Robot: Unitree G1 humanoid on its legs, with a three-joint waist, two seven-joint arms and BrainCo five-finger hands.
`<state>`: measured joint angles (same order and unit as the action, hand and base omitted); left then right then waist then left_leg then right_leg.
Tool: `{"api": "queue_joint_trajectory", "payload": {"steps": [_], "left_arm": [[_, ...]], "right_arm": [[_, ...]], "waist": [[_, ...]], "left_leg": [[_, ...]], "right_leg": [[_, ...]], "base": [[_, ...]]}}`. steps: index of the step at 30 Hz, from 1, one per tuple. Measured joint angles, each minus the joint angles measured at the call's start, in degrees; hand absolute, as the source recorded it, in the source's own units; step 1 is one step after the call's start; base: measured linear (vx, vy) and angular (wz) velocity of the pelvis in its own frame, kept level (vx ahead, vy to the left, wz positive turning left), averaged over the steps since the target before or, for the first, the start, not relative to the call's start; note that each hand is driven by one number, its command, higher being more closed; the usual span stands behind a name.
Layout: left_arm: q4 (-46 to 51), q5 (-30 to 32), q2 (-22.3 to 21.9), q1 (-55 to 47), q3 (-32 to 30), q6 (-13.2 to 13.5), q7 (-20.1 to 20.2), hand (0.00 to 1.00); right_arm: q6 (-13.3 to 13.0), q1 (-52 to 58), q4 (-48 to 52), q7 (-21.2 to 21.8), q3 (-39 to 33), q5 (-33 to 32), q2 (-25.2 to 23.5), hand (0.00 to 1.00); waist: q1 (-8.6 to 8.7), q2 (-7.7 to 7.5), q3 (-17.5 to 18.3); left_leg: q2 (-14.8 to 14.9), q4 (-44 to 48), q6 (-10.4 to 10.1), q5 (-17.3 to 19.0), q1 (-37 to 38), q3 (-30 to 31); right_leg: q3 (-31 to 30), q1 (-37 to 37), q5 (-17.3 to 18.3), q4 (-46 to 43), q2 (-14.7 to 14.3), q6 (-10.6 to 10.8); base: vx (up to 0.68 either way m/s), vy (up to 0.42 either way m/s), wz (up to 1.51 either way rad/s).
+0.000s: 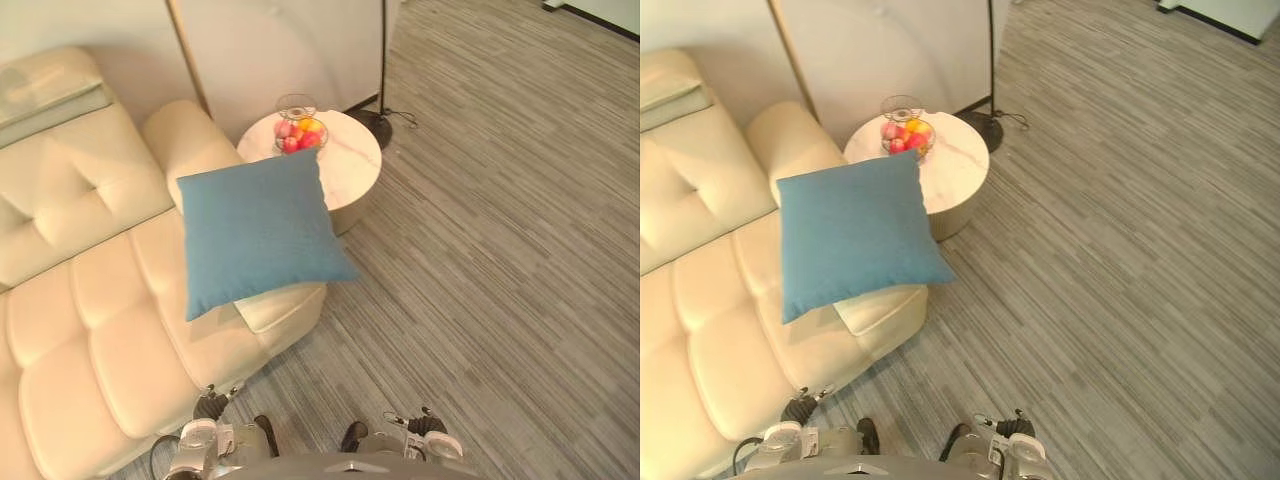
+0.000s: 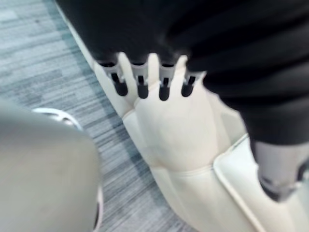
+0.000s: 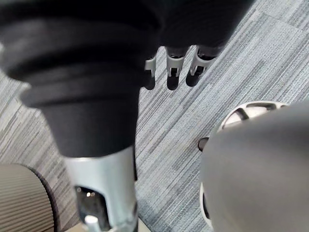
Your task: Pick up cushions and gather them together orderly.
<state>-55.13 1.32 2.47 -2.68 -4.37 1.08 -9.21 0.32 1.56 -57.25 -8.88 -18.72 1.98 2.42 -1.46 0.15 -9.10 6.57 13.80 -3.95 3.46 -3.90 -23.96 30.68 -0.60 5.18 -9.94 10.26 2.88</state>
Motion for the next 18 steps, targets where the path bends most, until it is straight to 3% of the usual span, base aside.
{"api": "queue_joint_trajectory", "payload": {"steps": [2,5,9,10,12,13,14,15,16,17,18], "left_arm": [[-0.2,0.0,0.0,-0.4,0.0,0.1,0.0,0.00],[-1.2,0.0,0.0,-0.4,-0.1,0.1,0.0,0.00],[-2.1,0.0,0.3,-0.5,-0.1,0.1,0.1,0.00],[-2.2,0.0,0.3,-0.5,-0.1,0.1,0.1,0.00],[-2.2,0.0,0.8,-0.5,-0.1,0.1,0.1,0.00],[-2.2,0.0,1.0,-0.6,-0.1,0.1,0.2,0.00],[-2.1,0.0,1.1,-0.8,0.0,0.1,0.1,0.00],[-2.1,0.0,1.1,-0.8,0.0,0.2,0.0,0.00],[-2.1,0.0,1.1,-0.8,0.0,0.1,-0.1,0.00],[-1.8,0.0,1.0,-1.0,0.0,0.1,-0.1,0.00],[-1.7,0.0,1.2,-1.2,0.0,0.1,0.0,0.00]], "right_arm": [[-0.1,-0.2,0.1,0.0,0.1,0.0,-0.3,0.00],[0.0,-0.3,0.1,0.0,0.0,0.1,-0.8,0.00],[0.0,-0.2,0.1,0.0,0.1,0.3,-0.9,0.00],[0.0,-0.2,0.1,0.0,0.1,0.6,-1.0,0.00],[0.0,-0.1,0.2,0.1,0.6,0.6,-0.8,0.00],[0.0,-0.1,0.2,0.1,0.6,0.7,-0.7,0.00],[0.1,0.0,0.2,0.1,1.4,0.6,0.0,0.00],[0.1,-0.1,0.2,0.2,2.3,0.6,0.2,0.00],[-0.1,-0.4,0.3,0.3,3.5,0.6,0.3,0.00],[-0.1,-0.5,0.7,0.3,4.3,0.6,0.3,0.00],[-0.2,-0.6,0.7,0.3,4.8,0.6,0.2,0.00]], "waist": [[-0.12,0.48,0.3],[0.35,0.62,0.3],[1.09,0.16,0.6],[1.13,-0.01,0.7],[1.26,-1.74,0.3],[1.44,-1.94,0.3],[1.75,-2.56,0.5],[1.61,-2.79,0.5],[1.68,-1.75,0.6],[2.05,-1.71,0.6],[2.67,-1.06,0.4]], "left_leg": [[-0.8,-4.5,0.9,-1.1,1.4,-1.2],[-2.4,-14.3,1.1,-5.6,4.9,-1.0],[-2.9,-18.3,2.0,-7.3,7.3,0.0],[-3.3,-18.3,2.2,-7.2,7.4,0.2],[-5.4,-17.3,3.9,-5.2,7.8,-0.1],[-5.9,-16.8,4.2,-4.9,7.9,-0.1],[-7.6,-16.9,5.0,-4.0,8.1,0.8],[-8.0,-16.9,5.2,-3.9,8.2,0.9],[-8.2,-16.9,5.3,-3.9,8.2,1.7],[-8.0,-16.9,5.4,-3.9,8.0,2.7],[-7.5,-16.7,5.7,-4.1,7.8,4.5]], "right_leg": [[-0.1,-0.3,-0.6,1.8,-0.7,0.2],[0.2,-0.4,-1.8,3.4,-1.7,0.3],[1.5,-1.6,-1.5,3.7,-2.3,0.4],[1.7,-1.5,-0.9,3.0,-1.9,0.8],[2.2,1.0,4.3,-7.1,3.7,3.5],[2.3,1.2,5.2,-9.1,5.0,4.0],[0.7,2.9,6.2,-15.9,8.1,3.9],[-0.8,3.7,5.8,-17.8,8.7,3.4],[-4.2,5.4,4.5,-21.0,8.8,1.4],[-7.5,7.0,3.7,-23.1,8.1,0.4],[-12.2,8.1,6.1,-22.4,5.5,0.9]], "base": [[-0.08,0.035,0.10],[-0.13,-0.022,0.05],[-0.12,-0.013,0.11],[-0.12,0.061,0.27],[-0.07,0.095,0.32],[-0.06,0.060,0.38],[-0.04,0.059,0.28],[-0.04,0.070,0.27],[0.02,0.097,0.24],[0.05,0.064,0.43],[0.07,0.016,0.61]]}}
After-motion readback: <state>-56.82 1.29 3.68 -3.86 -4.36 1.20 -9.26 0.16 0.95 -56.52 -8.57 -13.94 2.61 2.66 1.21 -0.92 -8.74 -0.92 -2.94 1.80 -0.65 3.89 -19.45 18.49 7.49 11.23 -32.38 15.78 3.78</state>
